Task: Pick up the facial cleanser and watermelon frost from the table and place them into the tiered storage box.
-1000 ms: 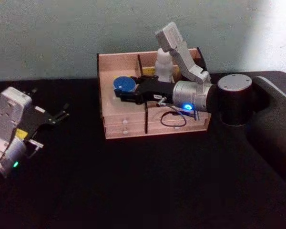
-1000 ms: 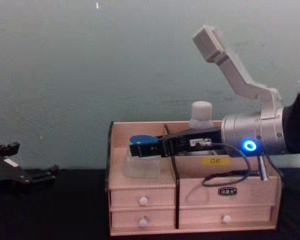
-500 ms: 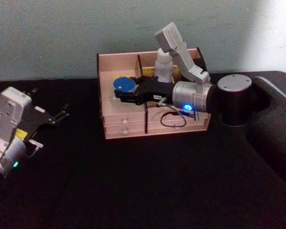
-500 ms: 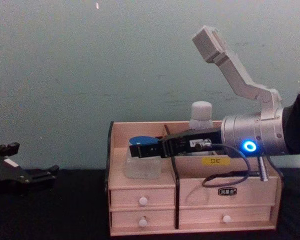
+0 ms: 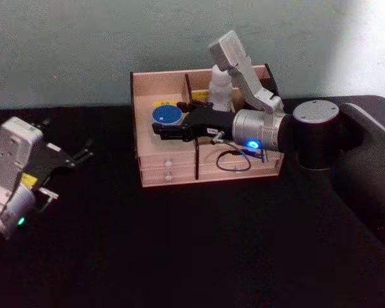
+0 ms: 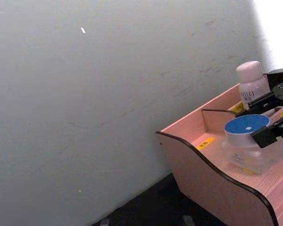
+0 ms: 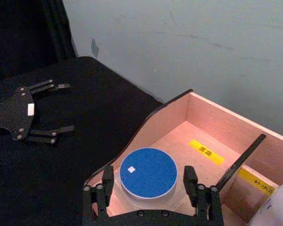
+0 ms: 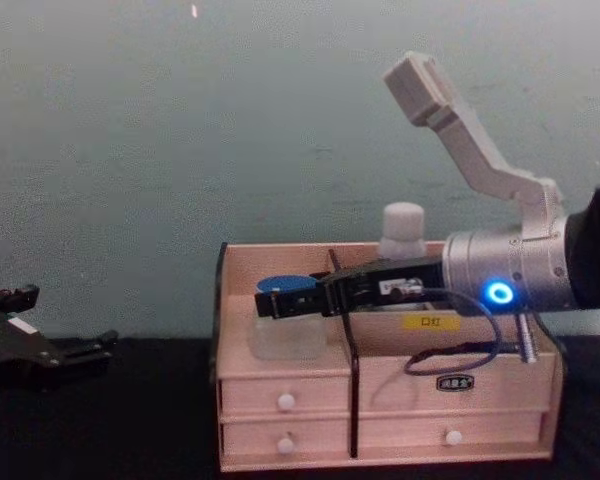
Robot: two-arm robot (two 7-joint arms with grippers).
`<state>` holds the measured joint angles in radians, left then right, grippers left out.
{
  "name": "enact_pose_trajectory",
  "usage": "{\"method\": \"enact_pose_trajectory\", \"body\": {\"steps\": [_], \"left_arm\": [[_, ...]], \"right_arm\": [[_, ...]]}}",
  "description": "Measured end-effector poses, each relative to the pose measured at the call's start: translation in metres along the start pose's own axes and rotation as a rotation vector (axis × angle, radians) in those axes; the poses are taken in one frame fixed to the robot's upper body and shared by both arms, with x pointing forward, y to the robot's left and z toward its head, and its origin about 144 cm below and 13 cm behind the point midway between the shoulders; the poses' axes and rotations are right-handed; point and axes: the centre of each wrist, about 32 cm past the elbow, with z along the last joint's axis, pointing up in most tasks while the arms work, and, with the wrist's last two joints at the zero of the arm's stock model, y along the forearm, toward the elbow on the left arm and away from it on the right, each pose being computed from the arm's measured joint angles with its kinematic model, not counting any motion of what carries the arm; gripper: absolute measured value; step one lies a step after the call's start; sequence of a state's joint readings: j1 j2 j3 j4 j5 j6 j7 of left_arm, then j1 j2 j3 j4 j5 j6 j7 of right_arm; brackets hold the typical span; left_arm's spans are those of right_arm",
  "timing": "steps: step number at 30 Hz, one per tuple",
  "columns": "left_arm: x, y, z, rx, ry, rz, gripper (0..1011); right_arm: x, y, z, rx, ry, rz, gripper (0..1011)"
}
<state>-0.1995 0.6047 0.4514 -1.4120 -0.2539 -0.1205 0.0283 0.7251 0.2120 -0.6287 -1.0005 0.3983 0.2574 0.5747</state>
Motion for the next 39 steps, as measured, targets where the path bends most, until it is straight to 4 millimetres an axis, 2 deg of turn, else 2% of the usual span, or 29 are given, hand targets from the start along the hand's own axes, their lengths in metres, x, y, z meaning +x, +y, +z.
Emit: {"method": "enact_pose_trajectory", "body": {"steps": [4, 18, 23, 34, 39], "left_arm": [[0.000, 0.000, 0.000, 0.000, 0.000, 0.000, 1001], [0.000, 0.000, 0.000, 0.000, 0.000, 0.000, 1001], [0.000, 0.000, 0.000, 0.000, 0.000, 0.000, 1001], [0.000, 0.000, 0.000, 0.000, 0.000, 0.000, 1001], [0.000, 0.000, 0.000, 0.000, 0.000, 0.000, 1001]], "right_arm": [[0.000, 0.000, 0.000, 0.000, 0.000, 0.000, 1002], [0.000, 0.000, 0.000, 0.002, -0.001, 0.000, 1003], [-0.006, -0.005, 0.003, 0.037, -0.033, -0.026, 1002], [-0.019, -0.038, 0.010, 0.122, -0.085, -0.041, 1003], [-0.022, -0.071, 0.008, 0.151, -0.082, -0.045, 1003]]}}
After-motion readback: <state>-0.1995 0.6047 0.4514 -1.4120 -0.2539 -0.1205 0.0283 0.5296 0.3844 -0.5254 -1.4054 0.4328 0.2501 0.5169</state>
